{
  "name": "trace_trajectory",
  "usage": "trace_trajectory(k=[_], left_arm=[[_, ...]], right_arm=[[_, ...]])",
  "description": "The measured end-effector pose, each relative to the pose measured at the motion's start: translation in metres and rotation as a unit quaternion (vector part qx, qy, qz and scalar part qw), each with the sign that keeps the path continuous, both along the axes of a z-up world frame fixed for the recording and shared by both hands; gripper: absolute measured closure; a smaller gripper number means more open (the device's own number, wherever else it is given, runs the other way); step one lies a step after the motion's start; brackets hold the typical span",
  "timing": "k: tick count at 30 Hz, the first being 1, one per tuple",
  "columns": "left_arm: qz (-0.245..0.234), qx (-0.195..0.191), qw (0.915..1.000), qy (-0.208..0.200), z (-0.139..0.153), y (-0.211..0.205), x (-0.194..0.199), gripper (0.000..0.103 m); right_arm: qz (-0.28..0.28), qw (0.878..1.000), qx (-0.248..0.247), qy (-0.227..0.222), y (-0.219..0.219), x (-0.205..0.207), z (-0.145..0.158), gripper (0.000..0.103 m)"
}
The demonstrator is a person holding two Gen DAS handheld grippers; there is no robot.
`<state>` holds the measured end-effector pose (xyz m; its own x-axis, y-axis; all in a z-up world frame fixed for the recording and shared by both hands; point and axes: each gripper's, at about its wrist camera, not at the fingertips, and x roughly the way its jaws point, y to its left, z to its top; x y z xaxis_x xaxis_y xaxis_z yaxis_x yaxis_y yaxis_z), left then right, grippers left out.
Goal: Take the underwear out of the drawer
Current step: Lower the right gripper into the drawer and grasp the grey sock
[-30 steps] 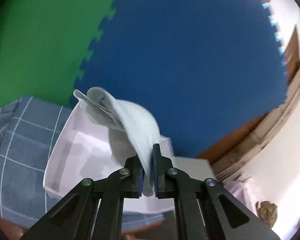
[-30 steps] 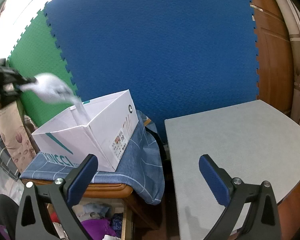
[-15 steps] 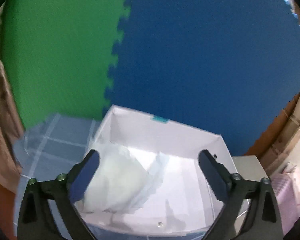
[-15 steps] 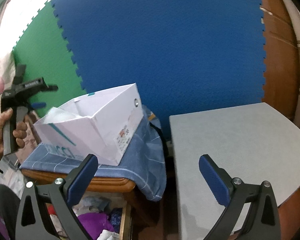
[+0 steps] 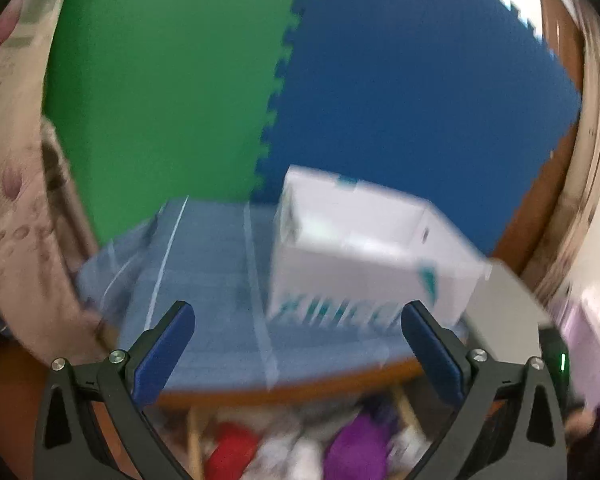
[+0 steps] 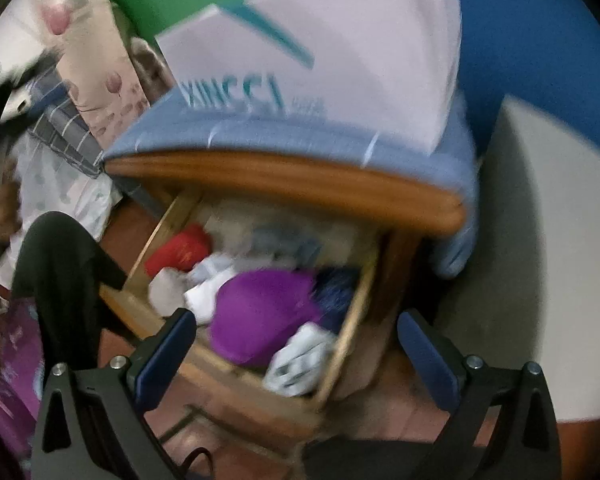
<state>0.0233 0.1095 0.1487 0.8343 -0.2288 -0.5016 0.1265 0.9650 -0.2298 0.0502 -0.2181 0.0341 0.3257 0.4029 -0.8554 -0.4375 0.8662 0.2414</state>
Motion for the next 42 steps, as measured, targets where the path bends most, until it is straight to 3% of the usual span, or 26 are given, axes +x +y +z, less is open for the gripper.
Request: trace_trajectory(k=[3, 6, 8, 11, 15, 17, 26, 34, 37, 42], left_arm=[[0.001, 0.002, 0.9992, 0.04, -0.032, 0.021, -0.014, 0.001], [0.006, -0.017, 0.9978, 0.063, -0.056, 0.035, -0.023, 0.001], [0.01, -0.054, 0.9955, 0.077, -0.068, 0.046, -0.022, 0.001], [-0.004, -0.124, 0.9878, 0.094, -0.079, 0.06, -0.017, 0.001], [0.004, -0.17, 0.979, 0.113, -0.088, 0.072, -0.012, 0.001], [0.012, -0.181, 0.977, 0.112, -0.091, 0.077, -0.014, 0.001], [0.01, -0.17, 0.9788, 0.114, -0.092, 0.074, -0.013, 0.001], [0.018, -0.181, 0.9755, 0.124, -0.095, 0.079, -0.011, 0.001], [0.023, -0.191, 0.9726, 0.131, -0.098, 0.081, -0.009, 0.001], [0.028, -0.197, 0.9707, 0.136, -0.101, 0.083, -0.009, 0.001]], right_arm=[[-0.024, 0.997, 0.001, 0.072, 0.012, 0.013, -0.032, 0.009], [-0.044, 0.992, -0.013, 0.115, 0.02, 0.021, -0.058, 0.015], [-0.054, 0.988, -0.023, 0.145, 0.021, 0.027, -0.069, 0.023], [-0.054, 0.984, -0.058, 0.162, 0.029, 0.028, -0.086, 0.023], [-0.056, 0.978, -0.054, 0.194, 0.033, 0.028, -0.098, 0.023], [-0.053, 0.974, -0.045, 0.215, 0.036, 0.028, -0.105, 0.029], [-0.061, 0.961, -0.057, 0.265, 0.038, 0.033, -0.13, 0.031], [-0.06, 0.949, -0.11, 0.291, 0.045, 0.033, -0.151, 0.034], [-0.062, 0.941, -0.142, 0.3, 0.045, 0.03, -0.168, 0.073], [-0.039, 0.953, -0.115, 0.279, 0.047, 0.027, -0.158, 0.078]])
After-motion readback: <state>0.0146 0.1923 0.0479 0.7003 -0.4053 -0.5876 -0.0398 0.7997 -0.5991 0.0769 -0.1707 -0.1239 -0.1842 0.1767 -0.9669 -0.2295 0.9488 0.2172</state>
